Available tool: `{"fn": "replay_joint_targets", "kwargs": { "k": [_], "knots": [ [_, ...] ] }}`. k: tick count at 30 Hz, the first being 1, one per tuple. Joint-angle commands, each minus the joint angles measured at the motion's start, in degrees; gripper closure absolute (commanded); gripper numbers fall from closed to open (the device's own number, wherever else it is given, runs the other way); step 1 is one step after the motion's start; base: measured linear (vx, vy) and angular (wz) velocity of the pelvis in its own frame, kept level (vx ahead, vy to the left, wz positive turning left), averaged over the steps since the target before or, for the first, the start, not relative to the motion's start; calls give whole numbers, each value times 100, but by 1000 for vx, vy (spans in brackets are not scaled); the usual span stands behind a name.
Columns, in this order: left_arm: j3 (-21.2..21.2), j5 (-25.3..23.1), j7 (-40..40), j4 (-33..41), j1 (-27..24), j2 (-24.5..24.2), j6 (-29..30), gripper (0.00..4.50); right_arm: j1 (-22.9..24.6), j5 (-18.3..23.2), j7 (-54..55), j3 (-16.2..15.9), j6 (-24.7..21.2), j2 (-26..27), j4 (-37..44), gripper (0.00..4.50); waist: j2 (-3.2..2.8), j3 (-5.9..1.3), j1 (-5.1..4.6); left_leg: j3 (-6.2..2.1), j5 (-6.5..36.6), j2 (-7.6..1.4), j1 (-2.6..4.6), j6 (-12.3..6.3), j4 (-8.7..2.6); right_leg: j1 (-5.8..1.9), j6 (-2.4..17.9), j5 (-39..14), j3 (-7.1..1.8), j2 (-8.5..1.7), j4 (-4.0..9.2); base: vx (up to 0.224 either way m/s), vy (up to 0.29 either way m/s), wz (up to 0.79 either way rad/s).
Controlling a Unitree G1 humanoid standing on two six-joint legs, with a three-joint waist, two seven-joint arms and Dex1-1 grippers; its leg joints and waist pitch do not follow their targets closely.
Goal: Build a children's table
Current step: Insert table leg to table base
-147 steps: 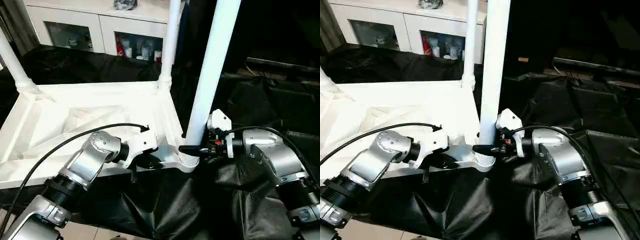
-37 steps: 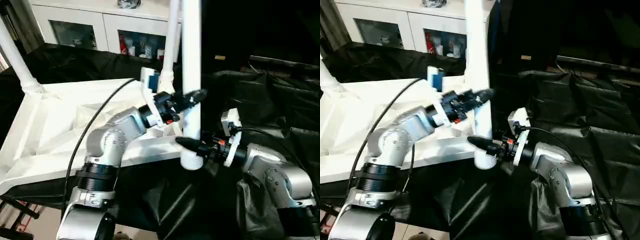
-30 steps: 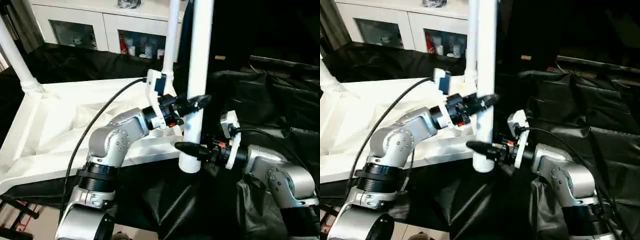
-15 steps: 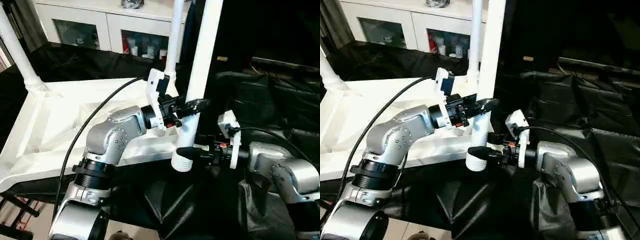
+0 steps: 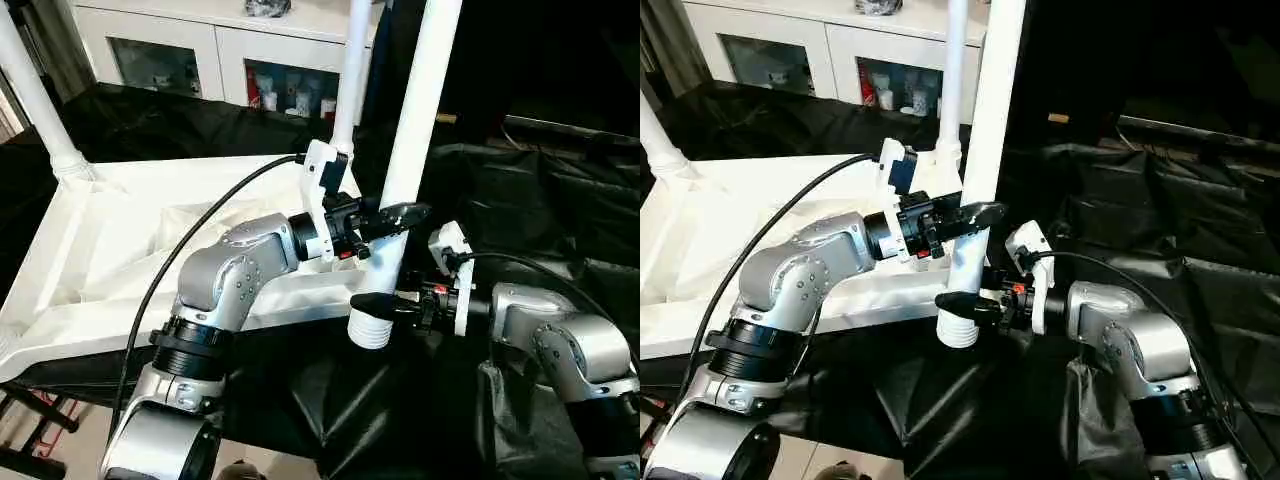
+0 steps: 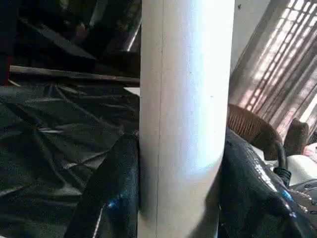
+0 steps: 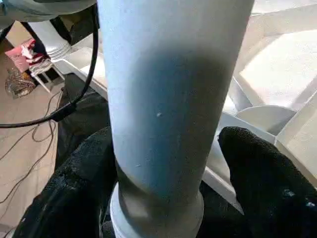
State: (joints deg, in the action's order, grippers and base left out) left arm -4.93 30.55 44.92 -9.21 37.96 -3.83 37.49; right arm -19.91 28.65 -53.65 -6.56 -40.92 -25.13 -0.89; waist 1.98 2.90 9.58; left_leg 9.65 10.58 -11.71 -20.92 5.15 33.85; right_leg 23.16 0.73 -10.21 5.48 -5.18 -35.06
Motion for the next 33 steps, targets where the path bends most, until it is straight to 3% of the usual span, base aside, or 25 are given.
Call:
{"fn": "replay_joint_targets", "kwargs": {
  "k": [1,9,10,17,19,33],
  "knots": [
    [-16,81,19,226,129,53,30,266,-73,-58,35,-45,-26,5,-78,101,93,-397,5,2,498,-127,-3,-152,-348,-367,807,-1029,-286,-335,379,0,0,0],
    [36,172,-11,244,162,155,74,266,-77,-60,10,-74,-34,38,-116,101,93,-385,5,3,535,-127,-4,-138,-348,-369,834,-1014,-288,-333,385,0,0,0],
    [16,168,1,237,170,139,72,266,-77,-54,13,-73,-31,39,-117,130,93,-388,7,2,545,-126,-1,-131,-348,-371,809,-1056,-289,-335,387,0,0,0],
    [-55,160,53,270,139,85,96,266,-60,-26,30,-47,-26,48,-84,181,81,-395,8,-4,514,-129,0,-128,-345,-371,823,-958,-285,-329,373,0,0,0],
    [-57,157,63,249,140,74,93,266,-60,-24,27,-43,-26,49,-81,217,81,-395,5,-1,514,-129,4,-132,-344,-370,847,-924,-287,-327,371,0,0,0],
    [-121,133,102,263,128,8,98,266,-70,-62,36,-91,40,112,-72,246,78,-395,8,-5,527,-128,1,-112,-345,-370,832,-964,-287,-331,369,0,0,0]
  ]
}}
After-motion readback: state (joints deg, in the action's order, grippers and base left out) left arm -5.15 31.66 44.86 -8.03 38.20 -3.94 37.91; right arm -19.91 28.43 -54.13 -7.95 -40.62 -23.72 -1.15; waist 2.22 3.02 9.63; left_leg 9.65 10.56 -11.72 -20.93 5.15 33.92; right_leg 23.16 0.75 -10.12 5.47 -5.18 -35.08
